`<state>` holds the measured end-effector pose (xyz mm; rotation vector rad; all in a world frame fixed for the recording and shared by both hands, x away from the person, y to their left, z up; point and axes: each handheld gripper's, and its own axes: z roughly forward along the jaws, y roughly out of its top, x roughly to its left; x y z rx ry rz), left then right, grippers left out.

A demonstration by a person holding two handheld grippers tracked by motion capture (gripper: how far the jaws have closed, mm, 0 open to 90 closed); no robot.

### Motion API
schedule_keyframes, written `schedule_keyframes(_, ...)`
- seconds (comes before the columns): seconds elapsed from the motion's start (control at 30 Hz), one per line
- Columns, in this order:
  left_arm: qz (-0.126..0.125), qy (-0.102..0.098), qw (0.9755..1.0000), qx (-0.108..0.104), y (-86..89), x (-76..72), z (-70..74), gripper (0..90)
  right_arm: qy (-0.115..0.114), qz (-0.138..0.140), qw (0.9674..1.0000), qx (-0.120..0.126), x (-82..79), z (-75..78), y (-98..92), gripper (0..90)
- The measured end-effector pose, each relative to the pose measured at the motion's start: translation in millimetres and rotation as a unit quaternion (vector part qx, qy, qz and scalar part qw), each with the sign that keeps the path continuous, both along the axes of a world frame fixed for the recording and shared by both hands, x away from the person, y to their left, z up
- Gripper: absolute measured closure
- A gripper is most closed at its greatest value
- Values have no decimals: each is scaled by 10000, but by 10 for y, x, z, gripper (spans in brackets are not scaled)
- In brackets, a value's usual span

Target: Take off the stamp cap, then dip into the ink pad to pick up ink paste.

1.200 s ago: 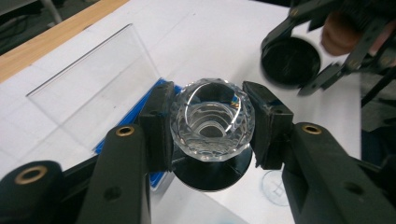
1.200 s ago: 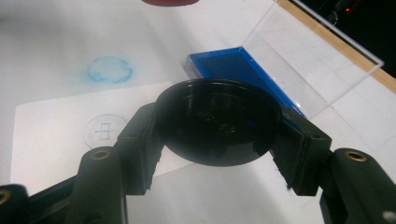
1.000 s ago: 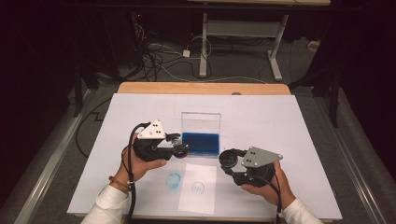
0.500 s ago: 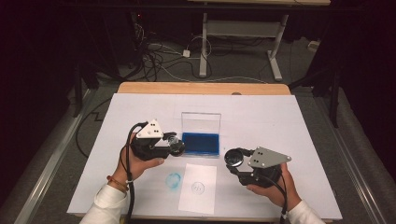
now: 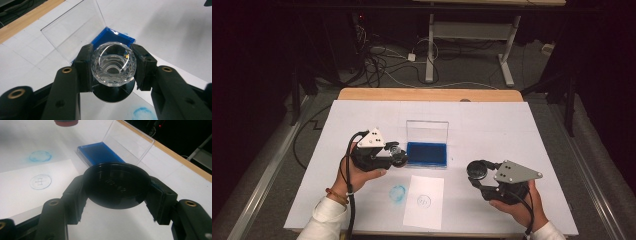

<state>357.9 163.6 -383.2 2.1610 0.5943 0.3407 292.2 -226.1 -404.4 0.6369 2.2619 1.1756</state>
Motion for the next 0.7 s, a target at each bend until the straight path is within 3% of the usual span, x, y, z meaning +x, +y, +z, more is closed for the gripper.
schedule_keyframes(0.17,13,-98,10000,4,-7,-21,25,550,52,-99,9999,-26,-59,-45,-84,389)
schedule_keyframes(0.47,-36,-86,10000,-2,-30,-28,41,550,148,-262,9995,-60,-150,-108,-246,389)
schedule_keyframes(0.7,-107,-73,9999,61,-90,21,76,550,92,-363,9993,-18,-166,-63,-348,389)
